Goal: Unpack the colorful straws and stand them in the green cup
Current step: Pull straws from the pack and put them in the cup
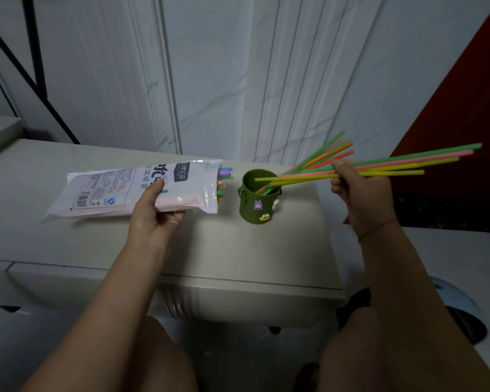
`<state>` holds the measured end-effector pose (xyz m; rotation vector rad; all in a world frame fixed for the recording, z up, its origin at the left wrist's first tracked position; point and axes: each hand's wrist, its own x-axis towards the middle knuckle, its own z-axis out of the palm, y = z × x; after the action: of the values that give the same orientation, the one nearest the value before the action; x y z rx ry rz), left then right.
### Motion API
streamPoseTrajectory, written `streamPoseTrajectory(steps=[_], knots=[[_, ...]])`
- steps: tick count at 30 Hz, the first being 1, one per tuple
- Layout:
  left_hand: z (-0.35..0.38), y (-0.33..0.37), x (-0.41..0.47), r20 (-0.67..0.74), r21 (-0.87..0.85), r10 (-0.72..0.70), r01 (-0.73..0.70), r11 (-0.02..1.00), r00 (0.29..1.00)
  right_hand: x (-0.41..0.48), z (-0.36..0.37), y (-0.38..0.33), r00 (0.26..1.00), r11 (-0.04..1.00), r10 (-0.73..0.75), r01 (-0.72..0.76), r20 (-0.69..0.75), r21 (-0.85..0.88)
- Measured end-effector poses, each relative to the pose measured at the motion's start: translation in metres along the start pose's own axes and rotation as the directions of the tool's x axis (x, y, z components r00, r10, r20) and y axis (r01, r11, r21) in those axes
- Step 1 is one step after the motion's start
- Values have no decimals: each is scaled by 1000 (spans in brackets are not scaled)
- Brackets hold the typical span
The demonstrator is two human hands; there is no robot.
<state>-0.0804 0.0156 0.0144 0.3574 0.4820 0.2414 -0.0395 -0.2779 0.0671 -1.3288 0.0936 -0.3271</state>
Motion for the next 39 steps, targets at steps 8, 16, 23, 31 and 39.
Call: streamPoseTrajectory(steps=[8,16,23,31,39], knots=[[3,-6,-3,21,19,-9,9,1000,1000,-1,27,19,997,978,-28,42,71,-203],[4,-12,-5,34,27,-25,24,999,999,1,33,32,982,945,24,39,189,-324],[6,-17,-5,36,28,-40,39,999,999,3,25,29,994,971,-103,109,42,-214],[12,-25,-12,86,40,-46,43,998,995,-1,36,39,992,960,7,28,127,-280],[11,-31,-16,212,85,-43,26,996,976,-41,41,36,883,920,385,-345,268,-187]])
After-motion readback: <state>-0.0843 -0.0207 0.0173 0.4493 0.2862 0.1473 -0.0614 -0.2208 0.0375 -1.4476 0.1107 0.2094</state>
